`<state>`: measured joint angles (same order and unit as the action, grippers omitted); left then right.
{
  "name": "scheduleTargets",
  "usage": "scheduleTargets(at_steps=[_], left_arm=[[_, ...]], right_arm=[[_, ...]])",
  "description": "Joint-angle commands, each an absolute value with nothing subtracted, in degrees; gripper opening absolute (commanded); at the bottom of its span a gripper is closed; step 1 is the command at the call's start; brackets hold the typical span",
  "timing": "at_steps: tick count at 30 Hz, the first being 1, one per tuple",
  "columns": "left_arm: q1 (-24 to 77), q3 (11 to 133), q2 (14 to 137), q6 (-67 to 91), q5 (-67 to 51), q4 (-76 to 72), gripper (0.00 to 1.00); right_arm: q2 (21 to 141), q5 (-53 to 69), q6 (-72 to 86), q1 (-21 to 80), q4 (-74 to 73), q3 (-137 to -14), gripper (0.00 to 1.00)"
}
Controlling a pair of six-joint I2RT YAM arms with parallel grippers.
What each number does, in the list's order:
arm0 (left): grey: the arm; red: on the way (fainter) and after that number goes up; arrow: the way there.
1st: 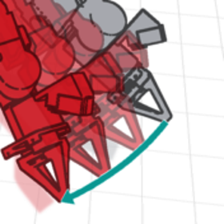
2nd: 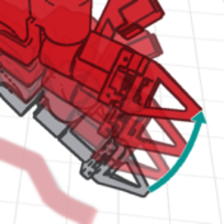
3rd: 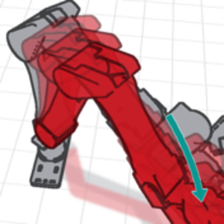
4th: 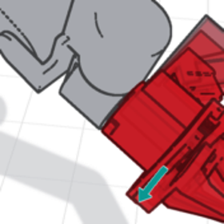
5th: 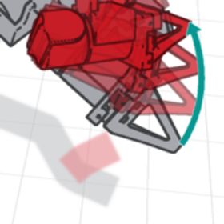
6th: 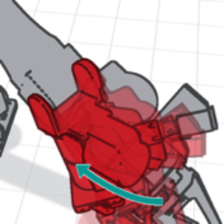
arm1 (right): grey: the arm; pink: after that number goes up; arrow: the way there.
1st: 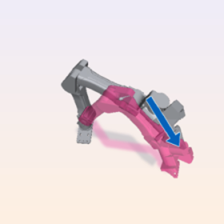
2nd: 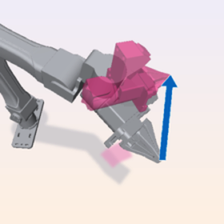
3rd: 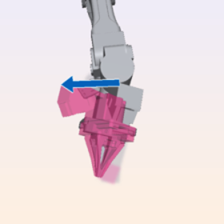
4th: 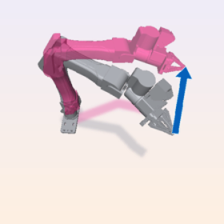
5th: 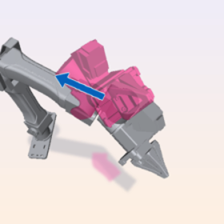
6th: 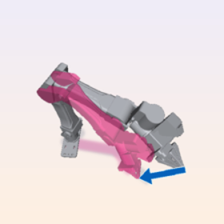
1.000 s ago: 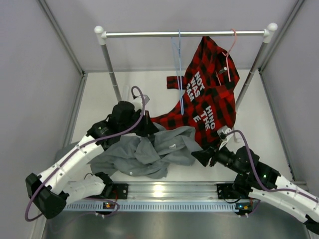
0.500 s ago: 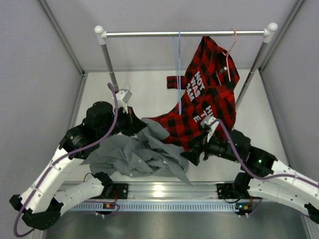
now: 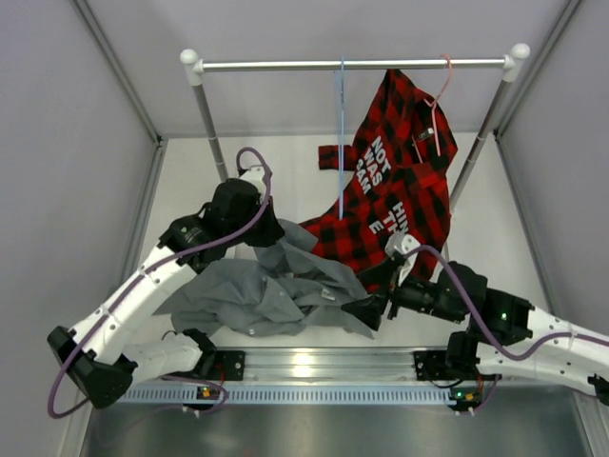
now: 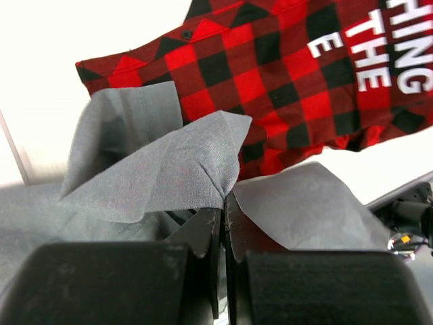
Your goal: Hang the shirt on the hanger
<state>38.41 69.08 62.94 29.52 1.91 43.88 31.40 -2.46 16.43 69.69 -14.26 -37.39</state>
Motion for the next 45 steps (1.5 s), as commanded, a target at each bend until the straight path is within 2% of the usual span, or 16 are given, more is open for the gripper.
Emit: scheduleTargets(at_steps=[1, 3, 7, 8, 9, 10, 16, 22, 29, 31, 32, 35, 39, 41, 42, 45], left_arm=[[38.32, 68.20, 65.38, 30.59, 2.90, 40.53, 0.00], [38.32, 68.29, 66.09, 30.94, 2.20, 39.99, 0.00], [38.32, 68.38, 66.27, 31.03, 2.11, 39.55, 0.00], [38.32, 68.38, 66.10, 30.85, 2.20, 39.64, 0.00], [38.32, 68.47, 65.83, 30.85, 2.11, 39.55, 0.00], [38.32, 68.64, 65.48, 30.76, 1.94, 39.64, 0.00], [38.32, 68.82, 64.95, 30.59, 0.27, 39.64, 0.00], [38.32, 68.99, 64.69, 30.59, -1.85, 39.55, 0.00], [38.23, 70.14, 64.69, 29.97, -2.37, 40.34, 0.00], [38.14, 70.22, 64.78, 29.80, -2.63, 40.43, 0.00], [38.14, 70.40, 64.86, 29.79, -2.90, 40.43, 0.00], [37.71, 71.19, 65.30, 29.71, -3.60, 40.34, 0.00], [37.18, 72.60, 66.88, 29.01, -4.40, 40.43, 0.00], [35.51, 73.03, 67.85, 28.30, -2.47, 40.52, 0.00], [34.46, 73.12, 69.16, 28.30, -1.85, 40.95, 0.27], [30.59, 74.09, 70.40, 28.13, -1.58, 42.70, 0.77]], right_arm=[[39.69, 2.19, 14.86, 72.24, -12.65, -41.39, 0.81], [43.92, 0.28, 13.63, 76.19, -12.75, -43.32, 0.75], [54.55, -9.99, 10.82, 80.59, -14.67, -48.59, 0.72], [55.88, -11.50, 9.85, 80.68, -14.76, -49.04, 0.68], [56.86, -13.25, 9.32, 80.60, -14.85, -49.22, 0.58], [58.69, -15.79, 8.88, 80.42, -15.03, -49.65, 0.56], [63.10, -21.18, 6.24, 76.30, -16.17, -50.63, 0.59], [67.85, -18.11, 3.96, 69.53, -16.26, -50.89, 0.59], [74.09, -16.87, 2.29, 68.56, -14.59, -49.84, 0.58], [75.41, -17.49, 2.29, 68.21, -13.11, -48.79, 0.54], [75.76, -17.49, 2.29, 68.12, -12.40, -48.43, 0.42], [75.50, -17.75, 1.76, 68.03, -9.15, -46.76, 0.33], [72.70, -20.91, 1.93, 68.12, -8.61, -46.84, 0.00], [70.50, -21.53, 2.81, 68.55, -8.79, -47.20, 0.00], [67.70, -22.14, 3.33, 68.73, -8.70, -47.81, 0.00], [62.08, -23.37, 5.36, 69.52, -9.58, -49.47, 0.00]])
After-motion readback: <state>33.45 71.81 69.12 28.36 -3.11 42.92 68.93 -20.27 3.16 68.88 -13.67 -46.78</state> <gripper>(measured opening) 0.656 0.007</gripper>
